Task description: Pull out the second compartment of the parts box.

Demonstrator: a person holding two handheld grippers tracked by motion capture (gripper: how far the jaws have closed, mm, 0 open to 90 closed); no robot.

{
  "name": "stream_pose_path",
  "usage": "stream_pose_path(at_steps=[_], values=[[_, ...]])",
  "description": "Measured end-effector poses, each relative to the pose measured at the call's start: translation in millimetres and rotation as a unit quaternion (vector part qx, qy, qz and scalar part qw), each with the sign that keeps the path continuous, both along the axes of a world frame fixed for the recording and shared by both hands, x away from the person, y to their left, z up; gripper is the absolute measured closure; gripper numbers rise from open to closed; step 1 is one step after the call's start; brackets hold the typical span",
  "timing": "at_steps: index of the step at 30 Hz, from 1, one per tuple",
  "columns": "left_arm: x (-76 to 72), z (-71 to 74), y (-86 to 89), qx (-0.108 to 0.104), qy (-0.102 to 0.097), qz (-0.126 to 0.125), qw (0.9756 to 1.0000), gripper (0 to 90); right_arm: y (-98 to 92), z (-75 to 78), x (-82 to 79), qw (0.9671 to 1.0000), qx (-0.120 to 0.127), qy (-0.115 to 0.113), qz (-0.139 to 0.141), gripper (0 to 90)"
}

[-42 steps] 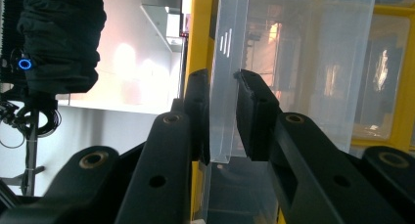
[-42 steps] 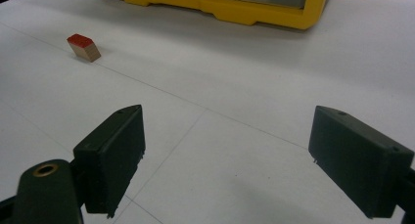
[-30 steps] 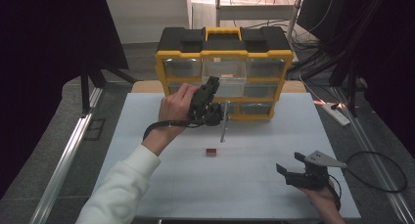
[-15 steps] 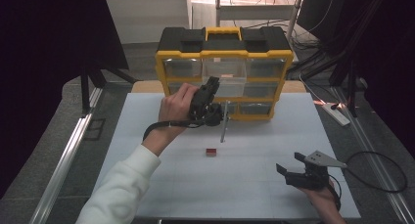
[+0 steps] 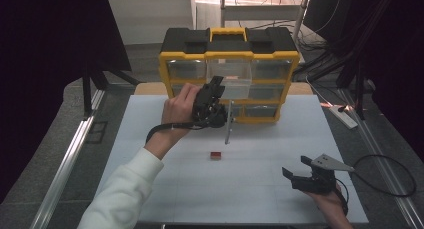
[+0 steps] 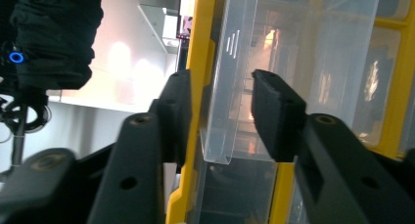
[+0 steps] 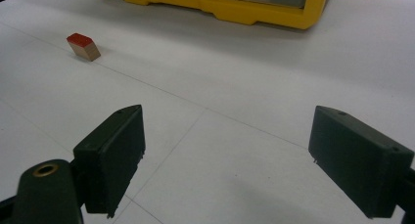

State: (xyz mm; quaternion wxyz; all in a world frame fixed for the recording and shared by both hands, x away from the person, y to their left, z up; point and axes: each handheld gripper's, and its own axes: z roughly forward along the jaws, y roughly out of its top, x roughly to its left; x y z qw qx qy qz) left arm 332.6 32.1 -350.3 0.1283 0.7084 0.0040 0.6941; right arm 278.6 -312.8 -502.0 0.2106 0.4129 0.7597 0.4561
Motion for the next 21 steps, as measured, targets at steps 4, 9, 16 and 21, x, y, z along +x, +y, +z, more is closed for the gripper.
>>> stream_pose_path(at_steps=[4,9,16,21], values=[[-1.2,1.2,0.9,-0.018,0.012,-0.002,0.9998,44.2,0.1,-0.1,0.1,1.0,0.0,0.001,0.0,14.1],[-4.1,3.3,3.1,-0.041,0.027,-0.004,0.9988,35.4,0.3,-0.1,0.1,1.0,0.0,0.001,0.0,14.1],[-9.1,9.3,10.0,-0.085,0.064,-0.018,0.9942,27.3,0.2,-0.2,0.1,1.0,0.001,0.001,-0.001,14.1],[-12.0,13.9,16.1,-0.121,0.106,-0.027,0.9865,23.4,0.4,-0.4,0.4,1.0,0.0,0.001,-0.001,14.1]])
